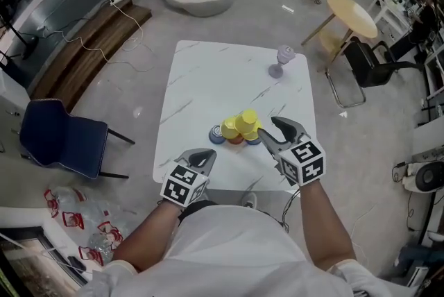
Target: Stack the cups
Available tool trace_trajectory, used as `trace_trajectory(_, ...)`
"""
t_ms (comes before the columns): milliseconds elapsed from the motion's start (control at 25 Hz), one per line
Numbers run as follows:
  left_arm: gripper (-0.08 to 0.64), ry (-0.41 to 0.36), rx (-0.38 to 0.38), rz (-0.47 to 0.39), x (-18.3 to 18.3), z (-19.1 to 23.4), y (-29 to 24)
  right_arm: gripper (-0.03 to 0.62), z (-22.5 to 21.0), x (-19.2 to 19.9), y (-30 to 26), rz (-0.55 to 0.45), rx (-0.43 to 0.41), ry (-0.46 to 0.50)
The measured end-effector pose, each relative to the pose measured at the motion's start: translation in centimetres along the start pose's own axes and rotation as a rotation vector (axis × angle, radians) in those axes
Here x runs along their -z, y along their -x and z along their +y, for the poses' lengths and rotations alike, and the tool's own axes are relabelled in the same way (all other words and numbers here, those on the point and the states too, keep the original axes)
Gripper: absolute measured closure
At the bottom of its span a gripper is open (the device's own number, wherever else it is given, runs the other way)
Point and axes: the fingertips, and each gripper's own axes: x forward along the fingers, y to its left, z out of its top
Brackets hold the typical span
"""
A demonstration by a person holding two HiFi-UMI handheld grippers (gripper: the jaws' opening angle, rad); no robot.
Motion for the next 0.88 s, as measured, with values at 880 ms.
trace_trajectory(880, 0.552, -0.038, 0.041, 0.053, 0.7, -2.4, -0.3, 0.588, 3.7, 14.6, 5.4, 0.035, 0.028, -0.252)
